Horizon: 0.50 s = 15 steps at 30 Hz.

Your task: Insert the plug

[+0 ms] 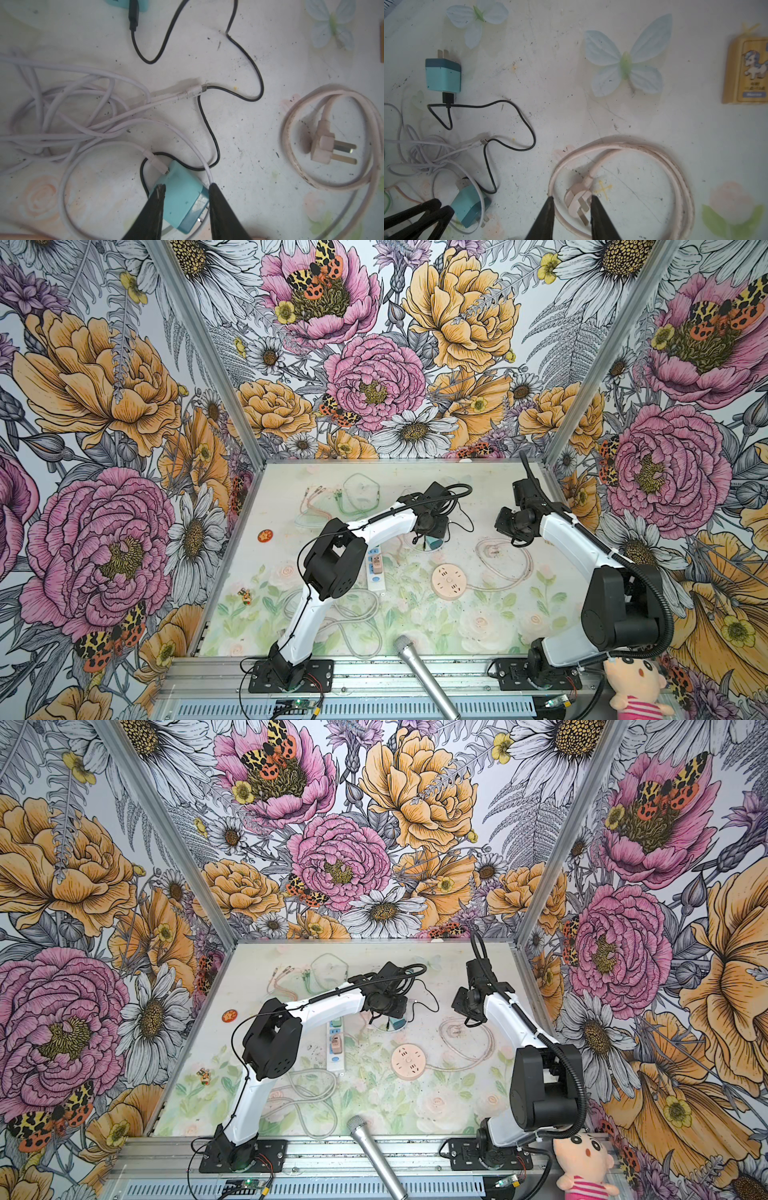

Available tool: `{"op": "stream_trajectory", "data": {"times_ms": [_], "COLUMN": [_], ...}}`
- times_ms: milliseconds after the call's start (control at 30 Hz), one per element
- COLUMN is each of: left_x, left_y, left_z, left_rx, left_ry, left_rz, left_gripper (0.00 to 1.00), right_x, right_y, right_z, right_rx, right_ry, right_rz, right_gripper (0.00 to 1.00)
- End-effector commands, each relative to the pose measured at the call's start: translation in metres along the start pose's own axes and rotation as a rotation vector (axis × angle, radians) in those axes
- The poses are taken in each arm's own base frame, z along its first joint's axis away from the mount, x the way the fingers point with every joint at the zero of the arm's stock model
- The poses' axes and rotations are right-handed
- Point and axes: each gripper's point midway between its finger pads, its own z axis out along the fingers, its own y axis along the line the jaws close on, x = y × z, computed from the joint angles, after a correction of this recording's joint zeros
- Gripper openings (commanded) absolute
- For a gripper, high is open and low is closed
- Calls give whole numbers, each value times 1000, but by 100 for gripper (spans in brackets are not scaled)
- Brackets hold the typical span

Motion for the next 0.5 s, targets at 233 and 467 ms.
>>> {"op": "stream_trajectory", "data": {"times_ms": [233,467], "left_x": [-5,-8], "left_y": [-7,-13], "left_z": [29,41], "left_rx": [25,59], "left_ry": [29,42], "left_rz": [-77,-103], "left_gripper": [37,33], "right_x": [-13,-15], "right_y": [14,17], "right_z": [1,0], "right_rx": [-40,-52], "right_ry": [-42,-46], "right_rz": [-31,-31], "right_gripper": [31,32]}}
